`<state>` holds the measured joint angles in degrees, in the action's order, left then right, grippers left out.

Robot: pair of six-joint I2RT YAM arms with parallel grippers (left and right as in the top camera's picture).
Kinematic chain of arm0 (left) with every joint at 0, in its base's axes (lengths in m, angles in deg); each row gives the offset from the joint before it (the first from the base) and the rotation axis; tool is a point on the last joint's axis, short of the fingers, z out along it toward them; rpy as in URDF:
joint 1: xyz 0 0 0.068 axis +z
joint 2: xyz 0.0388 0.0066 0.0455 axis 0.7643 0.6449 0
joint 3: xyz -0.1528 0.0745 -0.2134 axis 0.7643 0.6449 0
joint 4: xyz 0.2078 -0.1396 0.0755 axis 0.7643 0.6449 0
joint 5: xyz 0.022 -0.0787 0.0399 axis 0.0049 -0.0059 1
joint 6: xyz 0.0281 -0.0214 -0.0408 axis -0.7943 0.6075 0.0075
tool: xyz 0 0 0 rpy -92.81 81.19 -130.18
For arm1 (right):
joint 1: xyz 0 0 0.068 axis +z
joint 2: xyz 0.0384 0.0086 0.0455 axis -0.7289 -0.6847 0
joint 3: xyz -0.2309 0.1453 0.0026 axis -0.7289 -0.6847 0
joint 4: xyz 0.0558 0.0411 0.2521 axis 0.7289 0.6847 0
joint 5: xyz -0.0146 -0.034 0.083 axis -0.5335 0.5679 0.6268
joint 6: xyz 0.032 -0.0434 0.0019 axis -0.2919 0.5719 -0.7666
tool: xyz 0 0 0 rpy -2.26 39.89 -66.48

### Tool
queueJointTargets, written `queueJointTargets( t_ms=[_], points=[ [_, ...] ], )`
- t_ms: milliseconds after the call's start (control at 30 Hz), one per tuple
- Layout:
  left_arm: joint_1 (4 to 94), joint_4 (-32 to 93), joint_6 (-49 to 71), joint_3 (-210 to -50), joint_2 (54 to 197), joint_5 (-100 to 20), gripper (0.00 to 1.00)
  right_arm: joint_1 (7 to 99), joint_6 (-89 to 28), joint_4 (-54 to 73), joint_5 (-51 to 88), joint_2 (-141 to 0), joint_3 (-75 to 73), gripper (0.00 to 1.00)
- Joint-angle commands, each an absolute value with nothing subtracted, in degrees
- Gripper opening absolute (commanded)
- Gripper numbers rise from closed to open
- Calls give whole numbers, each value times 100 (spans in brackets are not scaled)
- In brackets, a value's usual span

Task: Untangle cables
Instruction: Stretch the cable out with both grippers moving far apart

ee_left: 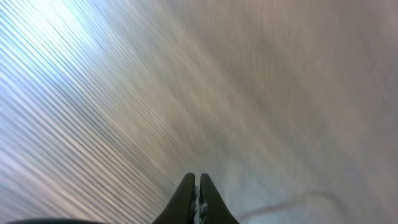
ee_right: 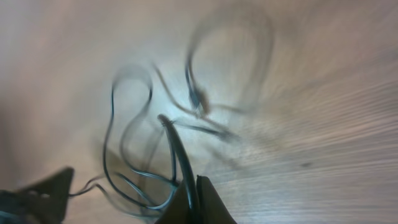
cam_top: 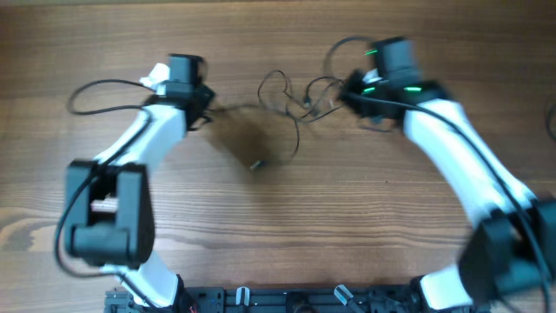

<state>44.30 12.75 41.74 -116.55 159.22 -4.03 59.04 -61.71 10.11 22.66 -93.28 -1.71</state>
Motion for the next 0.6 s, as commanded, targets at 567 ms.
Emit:
queueJointTargets(
  t_ms=[567],
  points=[
    [6861,2556,3308,-11627,15023,84,4,2156,-4888,1835,-1554,-6426,-90,4]
  ],
)
